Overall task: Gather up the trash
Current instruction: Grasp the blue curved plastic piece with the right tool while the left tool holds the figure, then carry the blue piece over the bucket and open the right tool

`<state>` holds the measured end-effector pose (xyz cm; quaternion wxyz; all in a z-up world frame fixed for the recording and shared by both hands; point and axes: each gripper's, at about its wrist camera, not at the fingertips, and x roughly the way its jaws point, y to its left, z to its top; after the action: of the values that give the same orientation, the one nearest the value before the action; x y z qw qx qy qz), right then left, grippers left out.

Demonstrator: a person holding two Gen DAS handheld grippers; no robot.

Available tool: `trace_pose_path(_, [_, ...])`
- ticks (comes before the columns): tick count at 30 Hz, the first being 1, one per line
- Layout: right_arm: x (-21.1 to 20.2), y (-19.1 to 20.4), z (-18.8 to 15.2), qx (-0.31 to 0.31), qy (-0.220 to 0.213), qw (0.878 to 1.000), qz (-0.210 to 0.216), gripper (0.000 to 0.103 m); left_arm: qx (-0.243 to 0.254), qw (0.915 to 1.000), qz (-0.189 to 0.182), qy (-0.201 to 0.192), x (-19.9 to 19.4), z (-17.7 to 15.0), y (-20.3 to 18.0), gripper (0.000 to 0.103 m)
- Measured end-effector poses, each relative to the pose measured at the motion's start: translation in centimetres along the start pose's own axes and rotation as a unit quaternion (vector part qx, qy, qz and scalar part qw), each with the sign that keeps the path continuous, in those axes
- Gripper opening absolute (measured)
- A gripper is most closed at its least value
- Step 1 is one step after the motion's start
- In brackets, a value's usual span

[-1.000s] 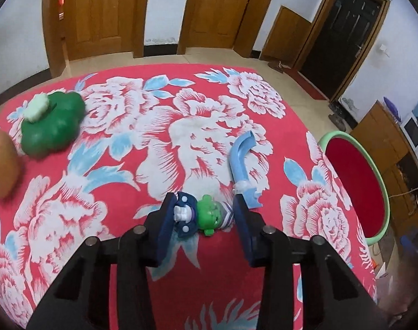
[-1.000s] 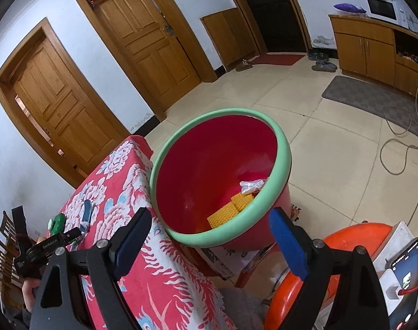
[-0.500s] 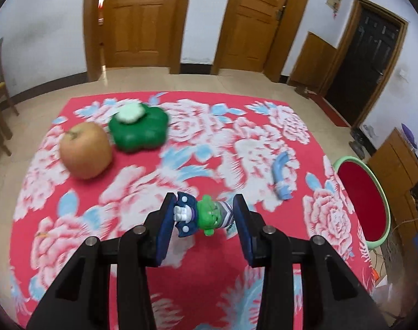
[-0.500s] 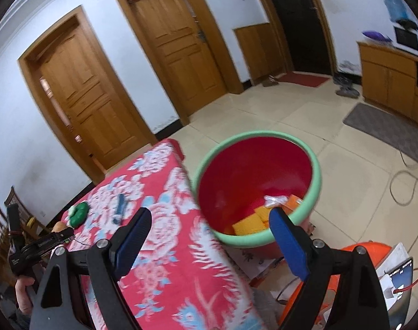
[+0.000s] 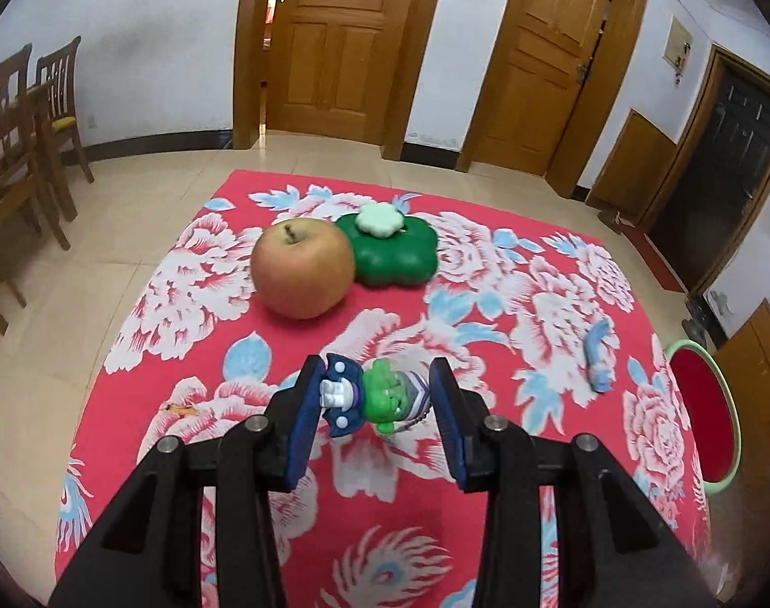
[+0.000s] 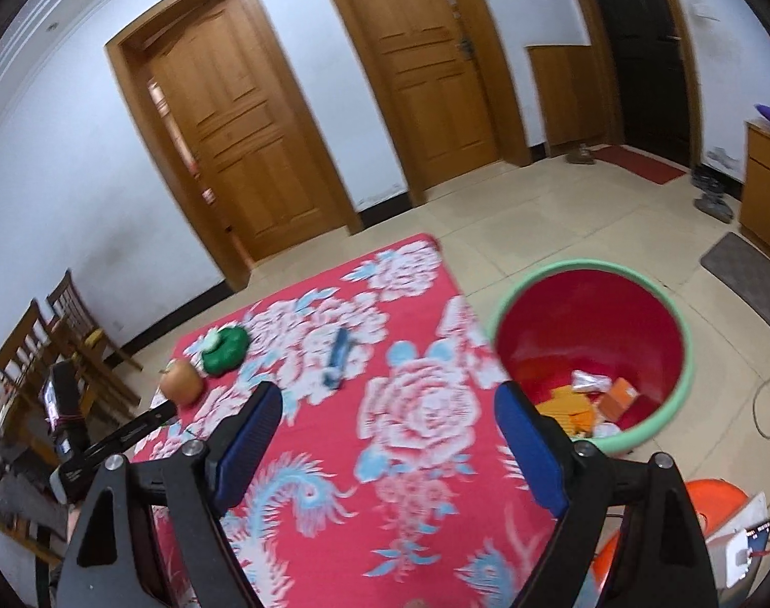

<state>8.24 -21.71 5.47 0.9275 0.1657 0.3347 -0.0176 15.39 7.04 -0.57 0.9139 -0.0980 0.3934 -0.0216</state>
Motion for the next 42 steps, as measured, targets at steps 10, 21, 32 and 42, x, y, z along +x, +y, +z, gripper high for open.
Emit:
trace_pose_path(10, [7.7, 5.2, 0.3, -0.043, 0.057, 0.997, 0.009, 0.07, -0.009, 0.9999, -0.003, -0.009, 1.5, -0.3, 1.4, 0.042])
trace_pose_path(21, [18.0, 6.7, -0.7, -0.06, 0.12, 0.991, -0.008, 0.047, -0.013, 0.9998, -0.017, 0.002, 3.5, -1.5, 2.0, 0.042])
trace_pose_path(32, [21.7, 6.8, -1.4, -0.075, 0.131, 0.988, -0.029, 0.028, -0.009, 0.9995, -0.028, 0.005, 3.7, -1.8, 1.8, 0.042])
trace_pose_path(42, [19.6, 6.5, -1.5, -0.073, 0.11, 0.991, -0.027, 0.023, -0.011, 0.9994, -0.031, 0.008, 3.9, -1.9, 1.8, 0.042])
